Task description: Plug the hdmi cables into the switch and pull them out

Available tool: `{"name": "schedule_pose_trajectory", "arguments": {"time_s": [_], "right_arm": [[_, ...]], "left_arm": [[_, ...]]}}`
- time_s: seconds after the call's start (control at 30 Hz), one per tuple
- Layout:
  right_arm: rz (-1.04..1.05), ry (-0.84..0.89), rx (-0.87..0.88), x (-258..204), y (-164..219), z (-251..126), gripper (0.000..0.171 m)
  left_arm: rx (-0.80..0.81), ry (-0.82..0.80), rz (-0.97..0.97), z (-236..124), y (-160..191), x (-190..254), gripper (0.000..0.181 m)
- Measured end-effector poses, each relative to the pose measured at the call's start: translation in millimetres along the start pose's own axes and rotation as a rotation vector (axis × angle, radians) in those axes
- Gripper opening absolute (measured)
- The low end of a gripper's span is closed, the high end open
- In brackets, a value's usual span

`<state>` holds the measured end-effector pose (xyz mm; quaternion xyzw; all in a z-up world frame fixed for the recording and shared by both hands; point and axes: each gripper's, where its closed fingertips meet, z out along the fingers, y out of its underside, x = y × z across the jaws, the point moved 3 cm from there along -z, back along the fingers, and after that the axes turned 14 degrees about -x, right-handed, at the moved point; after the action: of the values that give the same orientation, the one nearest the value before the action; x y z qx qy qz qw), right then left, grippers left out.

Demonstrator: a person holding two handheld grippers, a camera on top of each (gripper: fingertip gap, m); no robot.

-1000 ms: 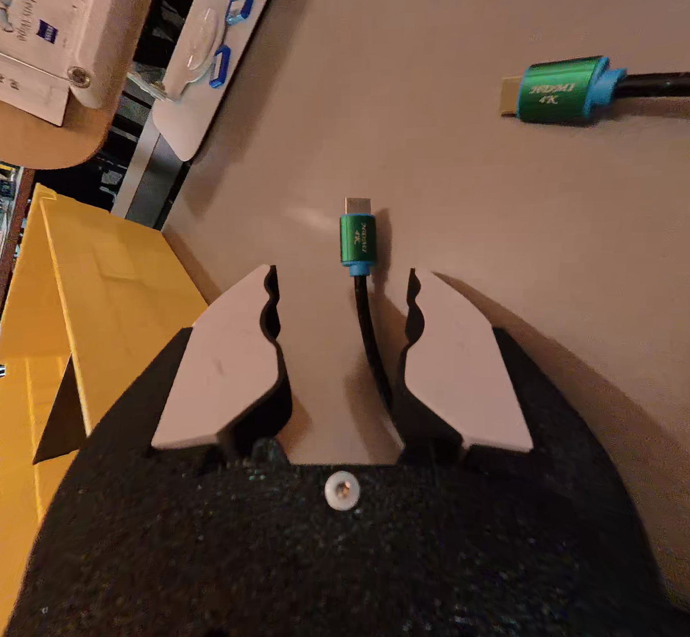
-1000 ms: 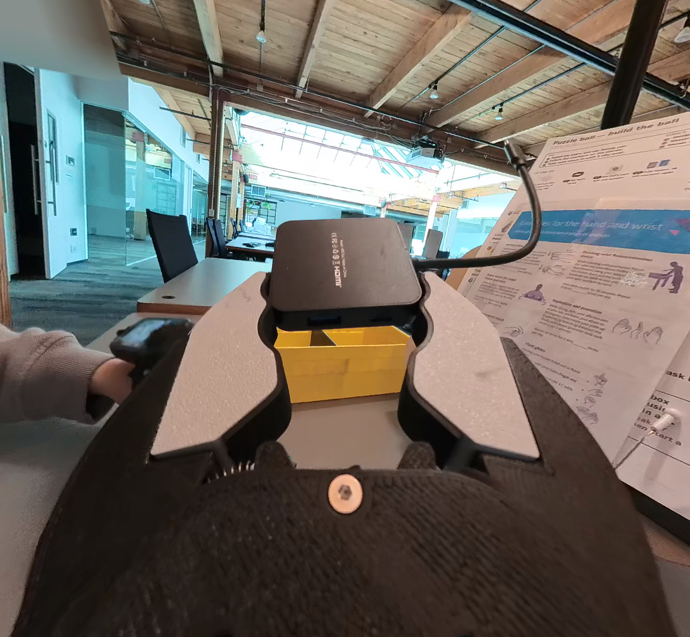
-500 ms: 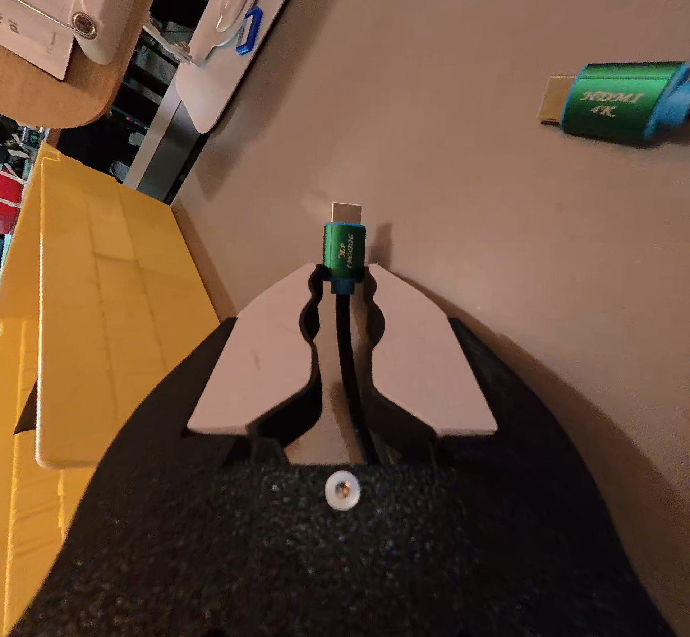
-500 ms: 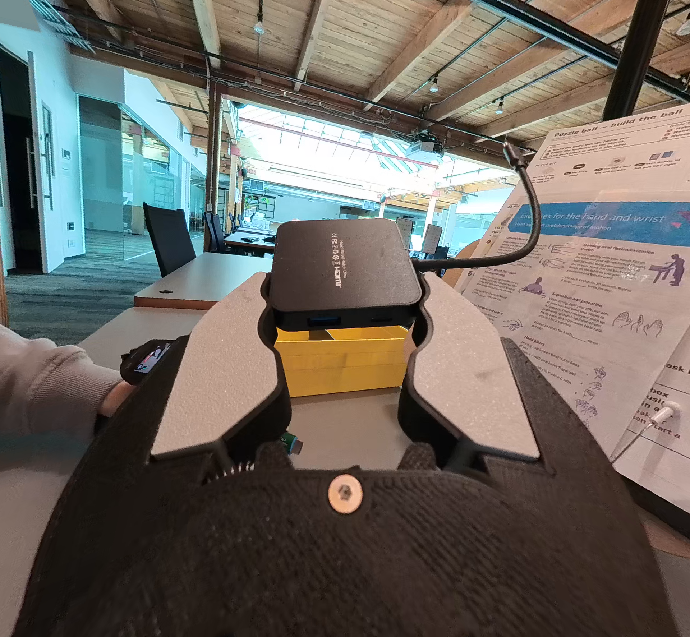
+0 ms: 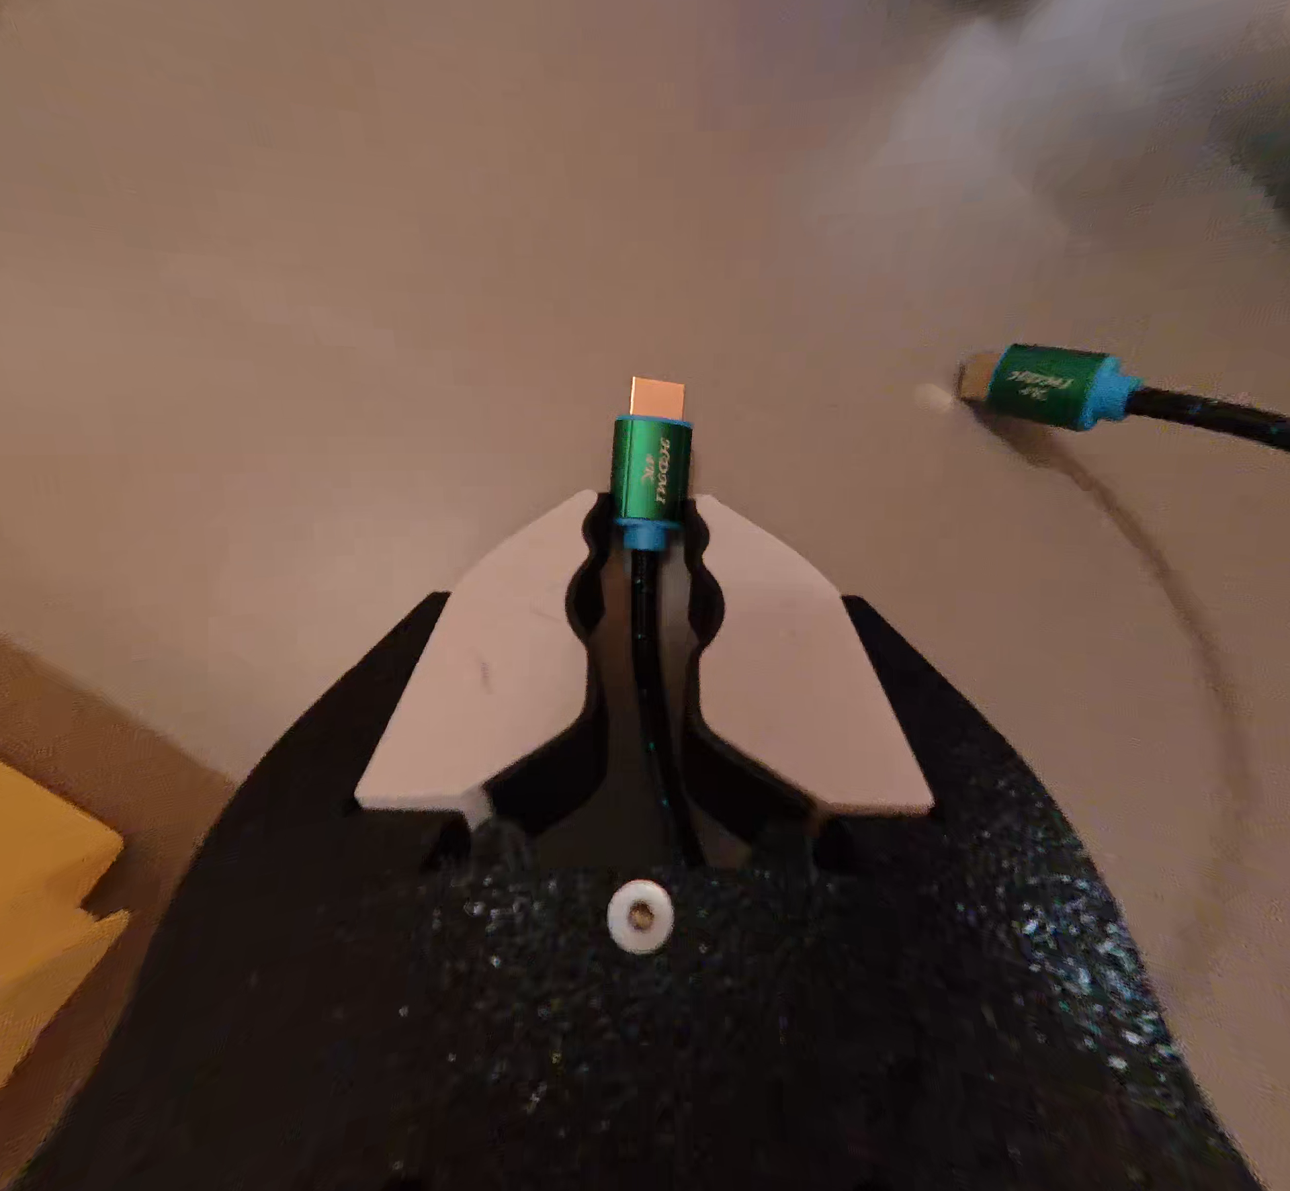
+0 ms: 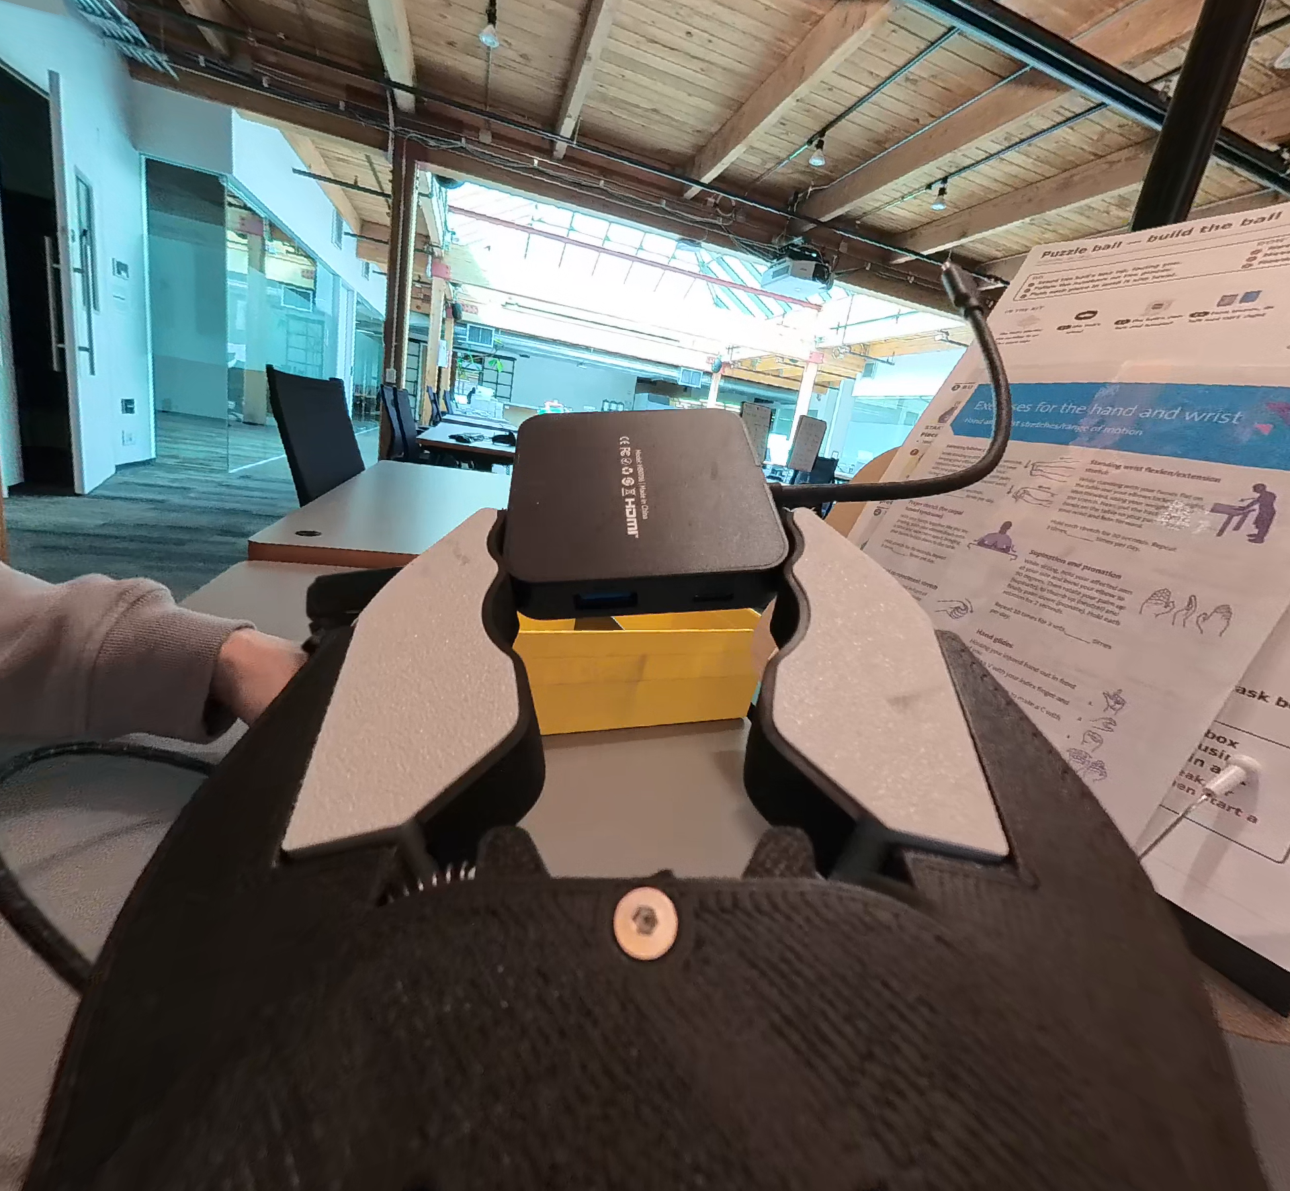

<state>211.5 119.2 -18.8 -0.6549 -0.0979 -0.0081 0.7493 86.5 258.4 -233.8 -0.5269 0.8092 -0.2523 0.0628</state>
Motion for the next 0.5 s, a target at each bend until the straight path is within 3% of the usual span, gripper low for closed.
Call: {"name": "schedule_pose_trajectory", "arguments": {"time_s": [0.03,0.17,0.5], "right_arm": [[0.0,0.002,0.0,0.3,0.3,0.0,0.072],[-0.003,0.0,-0.008,-0.6,1.5,1.7,0.072],[0.009,-0.02,-0.019,-4.1,6.0,8.5,0.072]], "left_arm": [[-0.016,-0.034,0.047,0.9,2.9,0.5,0.02],[0.001,-0.175,0.189,3.4,3.4,5.3,0.02],[0.017,-0.293,0.228,2.1,1.8,7.4,0.018]]}}
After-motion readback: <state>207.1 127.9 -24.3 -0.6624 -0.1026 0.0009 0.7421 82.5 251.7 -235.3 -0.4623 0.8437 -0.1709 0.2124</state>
